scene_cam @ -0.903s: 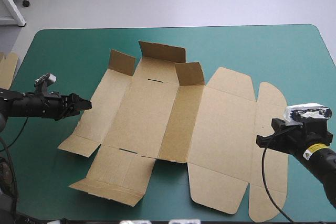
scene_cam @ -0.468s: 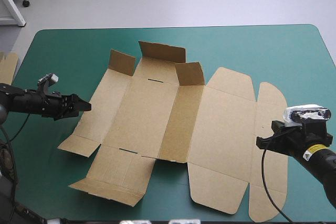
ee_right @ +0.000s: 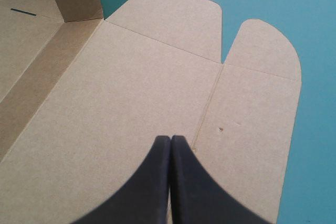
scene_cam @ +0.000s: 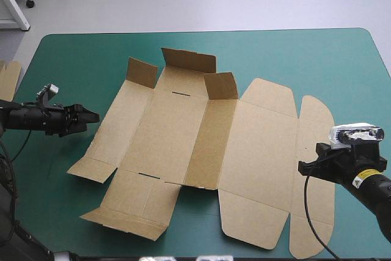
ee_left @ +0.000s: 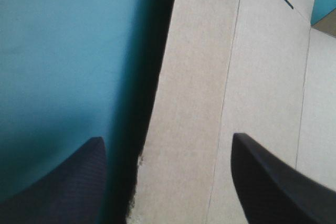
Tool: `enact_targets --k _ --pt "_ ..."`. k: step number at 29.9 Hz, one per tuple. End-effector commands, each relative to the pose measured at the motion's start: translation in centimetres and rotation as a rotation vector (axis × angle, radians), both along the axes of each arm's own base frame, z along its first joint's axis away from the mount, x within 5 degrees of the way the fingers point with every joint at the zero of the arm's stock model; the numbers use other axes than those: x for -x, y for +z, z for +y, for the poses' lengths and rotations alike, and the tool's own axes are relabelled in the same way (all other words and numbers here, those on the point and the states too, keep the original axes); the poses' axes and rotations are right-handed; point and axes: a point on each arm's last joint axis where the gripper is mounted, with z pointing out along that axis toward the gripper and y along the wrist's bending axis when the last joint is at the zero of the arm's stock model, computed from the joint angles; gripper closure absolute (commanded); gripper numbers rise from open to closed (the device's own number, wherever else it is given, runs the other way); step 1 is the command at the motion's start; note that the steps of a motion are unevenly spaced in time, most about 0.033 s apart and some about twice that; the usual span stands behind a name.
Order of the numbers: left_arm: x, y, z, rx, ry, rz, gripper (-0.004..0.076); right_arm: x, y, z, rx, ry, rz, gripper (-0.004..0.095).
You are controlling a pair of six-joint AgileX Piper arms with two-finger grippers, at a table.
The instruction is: Fold the box
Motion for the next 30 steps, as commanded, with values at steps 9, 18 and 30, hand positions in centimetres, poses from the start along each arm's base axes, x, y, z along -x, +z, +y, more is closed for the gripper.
enact_targets --k 9,18,30 --pt "0.2 1.7 -1.2 0.105 -0.056 -0.023 0.0236 -0.3 1.6 0.0 -0.008 -0.003 -0.096 0.0942" --pt "0.0 1.1 -3.8 0.041 -0.174 0.036 0.0236 -0.3 1.6 0.0 -0.009 -0.004 -0.1 0.0942" --pt "0.1 0.8 -3.9 0.015 -0.187 0.068 0.0309 -0.2 1.5 0.0 -0.005 -0.003 -0.083 0.0942"
